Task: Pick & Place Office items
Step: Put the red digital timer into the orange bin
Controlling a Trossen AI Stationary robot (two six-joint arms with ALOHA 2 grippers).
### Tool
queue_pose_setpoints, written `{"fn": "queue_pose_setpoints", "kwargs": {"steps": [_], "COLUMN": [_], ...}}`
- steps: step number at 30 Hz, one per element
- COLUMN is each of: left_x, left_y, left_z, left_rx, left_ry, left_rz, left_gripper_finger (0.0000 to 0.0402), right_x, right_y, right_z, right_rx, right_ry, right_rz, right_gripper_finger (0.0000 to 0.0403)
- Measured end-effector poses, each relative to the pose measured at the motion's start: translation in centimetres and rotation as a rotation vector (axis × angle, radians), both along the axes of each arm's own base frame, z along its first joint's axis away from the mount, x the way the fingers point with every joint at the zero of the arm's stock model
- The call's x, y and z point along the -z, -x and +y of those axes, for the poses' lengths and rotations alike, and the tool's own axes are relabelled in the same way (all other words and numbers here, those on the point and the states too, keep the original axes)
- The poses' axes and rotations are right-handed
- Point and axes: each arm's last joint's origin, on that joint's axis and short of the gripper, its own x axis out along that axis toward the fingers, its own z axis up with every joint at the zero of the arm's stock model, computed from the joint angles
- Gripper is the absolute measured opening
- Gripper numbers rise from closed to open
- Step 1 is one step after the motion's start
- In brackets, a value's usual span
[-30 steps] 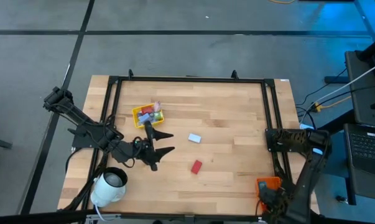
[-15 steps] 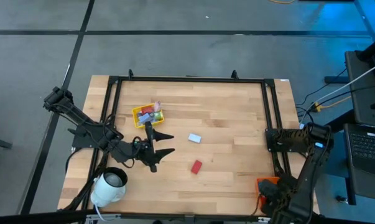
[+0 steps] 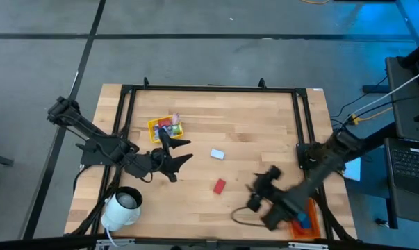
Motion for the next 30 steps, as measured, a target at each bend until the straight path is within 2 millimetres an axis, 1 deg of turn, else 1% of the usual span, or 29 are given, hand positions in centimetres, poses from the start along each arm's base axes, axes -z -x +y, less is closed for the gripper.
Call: {"fn": "queue_pose_setpoints", "kwargs": {"steps": [2, 4, 6, 8, 9, 11, 12, 14, 15, 16, 18, 19, 21, 23, 25, 27, 28, 30], "left_x": [-0.2, -0.1, 0.0, 0.3, 0.3, 0.4, 0.4, 0.3, 0.2, 0.1, -0.2, -0.3, -0.5, -0.4, -0.3, -0.3, -0.3, -0.3], "left_y": [0.3, 0.8, 1.4, 2.1, 2.5, 3.2, 3.5, 4.1, 4.3, 4.5, 4.5, 4.5, 4.4, 4.3, 4.3, 4.3, 4.3, 4.3], "left_z": [0.3, 0.5, 0.9, 1.4, 1.5, 1.9, 2.0, 2.3, 2.4, 2.5, 2.7, 2.7, 2.7, 2.7, 2.6, 2.6, 2.6, 2.6], "left_rx": [0.002, 0.021, 0.022, 0.023, 0.025, 0.054, 0.067, 0.086, 0.090, 0.094, 0.097, 0.100, 0.104, 0.117, 0.115, 0.114, 0.117, 0.118], "left_ry": [0.012, 0.029, 0.033, 0.041, 0.051, 0.081, 0.092, 0.115, 0.122, 0.129, 0.134, 0.132, 0.128, 0.126, 0.120, 0.126, 0.126, 0.128], "left_rz": [-0.002, -0.011, -0.016, -0.030, -0.044, -0.073, -0.084, -0.108, -0.115, -0.123, -0.138, -0.149, -0.160, -0.153, -0.144, -0.149, -0.148, -0.149], "left_gripper_finger": [0.0237, 0.0237, 0.0237, 0.0237, 0.0237, 0.0237, 0.0237, 0.0237, 0.0237, 0.0237, 0.0237, 0.0237, 0.0237, 0.0237, 0.0237, 0.0237, 0.0237, 0.0237], "right_x": [1.1, 1.5, 1.4, 1.2, 1.2, 1.1, 0.8, 0.1, -0.2, -0.7, -2.0, -2.7, -3.7, -4.5, -5.3, -5.6, -5.6, -5.1], "right_y": [-2.9, -6.3, -9.3, -11.3, -11.7, -11.9, -12.2, -12.6, -12.7, -12.8, -12.8, -12.9, -13.0, -13.3, -13.9, -14.3, -14.5, -14.7], "right_z": [-1.1, -2.3, -3.8, -5.8, -6.8, -8.9, -9.7, -10.8, -11.2, -11.3, -11.2, -11.1, -10.8, -10.7, -10.6, -10.8, -11.1, -11.5], "right_rx": [-0.100, -0.245, -0.422, -0.546, -0.587, -0.649, -0.687, -0.791, -0.851, -0.926, -1.082, -1.170, -1.334, -1.427, -1.482, -1.487, -1.481, -1.454], "right_ry": [0.009, -0.039, -0.108, -0.159, -0.182, -0.238, -0.300, -0.430, -0.467, -0.465, -0.399, -0.329, -0.142, 0.070, 0.254, 0.382, 0.406, 0.382], "right_rz": [0.016, 0.029, 0.009, 0.015, 0.050, 0.129, 0.131, 0.126, 0.144, 0.163, 0.238, 0.275, 0.368, 0.429, 0.440, 0.441, 0.434, 0.425], "right_gripper_finger": [0.0264, 0.0264, 0.0264, 0.0264, 0.0264, 0.0264, 0.0264, 0.0264, 0.0264, 0.0264, 0.0264, 0.0264, 0.0264, 0.0264, 0.0264, 0.0264, 0.0264, 0.0264]}}
